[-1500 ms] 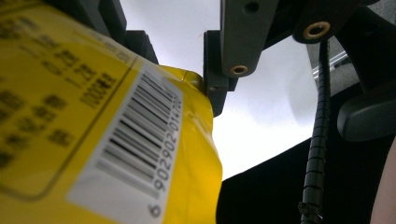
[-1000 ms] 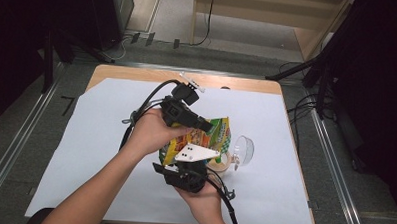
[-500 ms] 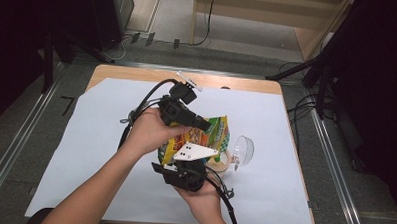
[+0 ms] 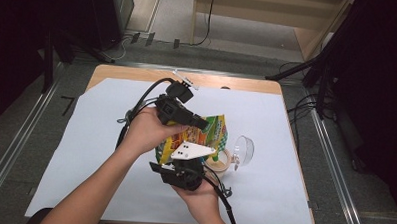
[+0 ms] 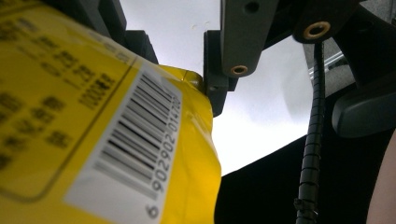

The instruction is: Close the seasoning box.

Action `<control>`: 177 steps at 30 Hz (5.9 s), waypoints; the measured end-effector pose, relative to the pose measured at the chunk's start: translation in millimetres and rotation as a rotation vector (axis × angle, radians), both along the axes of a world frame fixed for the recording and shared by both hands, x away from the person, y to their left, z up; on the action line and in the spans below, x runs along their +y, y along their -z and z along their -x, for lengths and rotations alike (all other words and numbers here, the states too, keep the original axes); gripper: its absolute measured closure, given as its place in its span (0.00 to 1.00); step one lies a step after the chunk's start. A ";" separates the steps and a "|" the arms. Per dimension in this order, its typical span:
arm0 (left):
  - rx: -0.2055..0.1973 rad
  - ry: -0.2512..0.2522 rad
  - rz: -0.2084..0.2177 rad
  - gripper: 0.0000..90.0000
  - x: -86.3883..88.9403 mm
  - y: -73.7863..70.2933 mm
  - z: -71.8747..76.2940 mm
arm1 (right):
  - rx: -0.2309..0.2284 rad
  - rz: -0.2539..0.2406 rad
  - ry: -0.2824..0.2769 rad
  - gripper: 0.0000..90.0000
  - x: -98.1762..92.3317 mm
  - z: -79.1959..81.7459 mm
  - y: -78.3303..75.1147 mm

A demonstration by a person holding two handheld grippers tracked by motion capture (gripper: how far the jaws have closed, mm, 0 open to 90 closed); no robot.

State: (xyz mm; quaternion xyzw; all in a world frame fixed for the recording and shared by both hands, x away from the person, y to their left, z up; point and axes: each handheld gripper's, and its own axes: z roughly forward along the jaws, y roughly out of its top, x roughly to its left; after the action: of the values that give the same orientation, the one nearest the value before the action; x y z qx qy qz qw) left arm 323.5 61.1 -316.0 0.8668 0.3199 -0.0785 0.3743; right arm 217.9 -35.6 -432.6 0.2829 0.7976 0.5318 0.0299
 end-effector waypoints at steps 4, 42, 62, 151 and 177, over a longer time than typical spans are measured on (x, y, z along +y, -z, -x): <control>0.003 -0.002 -0.001 0.94 0.7 -0.1 0.6 | -0.006 0.000 -0.002 0.78 0.5 1.5 -0.5; 0.045 0.016 -0.042 0.94 -5.0 -3.5 -7.8 | 0.018 -0.043 -0.002 0.78 0.1 2.9 -5.7; 0.071 0.025 -0.054 0.94 -9.8 -1.6 -15.6 | 0.021 -0.044 0.012 0.78 -2.7 1.3 -6.6; 0.009 0.006 -0.059 0.95 -4.4 -7.8 -5.4 | 0.002 -0.032 0.023 0.75 -1.0 1.1 -5.8; 0.017 0.007 -0.053 0.94 -5.1 -6.7 -8.1 | 0.005 -0.018 0.018 0.75 -2.5 1.2 -8.1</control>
State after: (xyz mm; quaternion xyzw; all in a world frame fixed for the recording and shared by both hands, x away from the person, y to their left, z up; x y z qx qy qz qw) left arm 331.6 56.0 -309.3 0.8769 0.3221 -0.0785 0.3480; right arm 216.7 -38.1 -424.5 0.2917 0.7903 0.5380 0.0301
